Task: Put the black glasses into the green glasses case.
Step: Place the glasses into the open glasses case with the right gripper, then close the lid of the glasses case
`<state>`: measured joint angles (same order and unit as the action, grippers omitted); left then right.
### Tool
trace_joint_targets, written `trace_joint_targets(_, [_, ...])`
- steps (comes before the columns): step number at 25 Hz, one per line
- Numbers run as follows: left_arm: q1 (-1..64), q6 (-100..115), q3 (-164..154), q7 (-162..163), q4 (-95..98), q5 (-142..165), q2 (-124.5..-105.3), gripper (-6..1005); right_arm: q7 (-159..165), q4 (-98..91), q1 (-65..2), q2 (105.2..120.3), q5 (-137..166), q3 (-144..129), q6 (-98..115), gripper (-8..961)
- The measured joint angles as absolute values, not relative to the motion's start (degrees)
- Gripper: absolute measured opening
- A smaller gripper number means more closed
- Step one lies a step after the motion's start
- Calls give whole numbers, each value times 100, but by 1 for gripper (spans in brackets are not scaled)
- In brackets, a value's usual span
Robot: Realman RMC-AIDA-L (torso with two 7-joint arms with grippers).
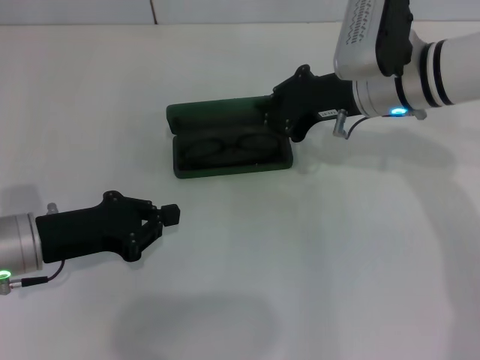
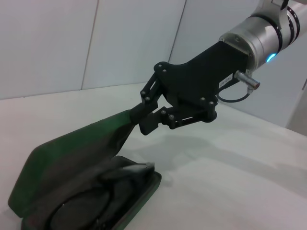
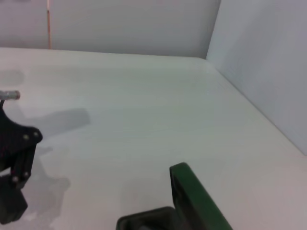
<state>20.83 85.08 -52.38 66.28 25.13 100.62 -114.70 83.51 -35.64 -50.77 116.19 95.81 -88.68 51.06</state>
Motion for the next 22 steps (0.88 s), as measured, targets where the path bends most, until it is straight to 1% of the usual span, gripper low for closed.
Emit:
trace_joint_targets(2, [2082,8508,-5238,6627,2513,10063,-11471,62,8325,-3573,-5062,11619,9472,-8868,5109,133])
trace_joint_targets(6, [2083,8508,-5238,6633,2513,10064,-11474,63,8301,-3629,-4958,11619,9317,-8844,5159,135])
trace_joint_targets(9, [2088,8530,-5219,6661,2513,10044,-11487,64,8299,-3765,-4707,11607,9079,-8803,5280,136])
trace_joint_targets(12, [2147,8561,-5196,6719,2507,9992,-11514,65,8274,-4010,-4186,11556,8855,-8524,5697,137])
trace_joint_targets(18, [2355,8411,-4985,6849,2504,9938,-11608,66,7543,-4038,-3150,11581,8811,-7111,7205,140])
trace_joint_targets(21, [2456,8147,-4956,6927,2505,9935,-11620,67,7026,-3769,-2752,11567,8607,-6610,7876,141])
trace_joint_targets(22, [2491,8045,-4956,6976,2506,9935,-11620,67,6872,-3648,-2662,11554,8526,-6487,8073,174])
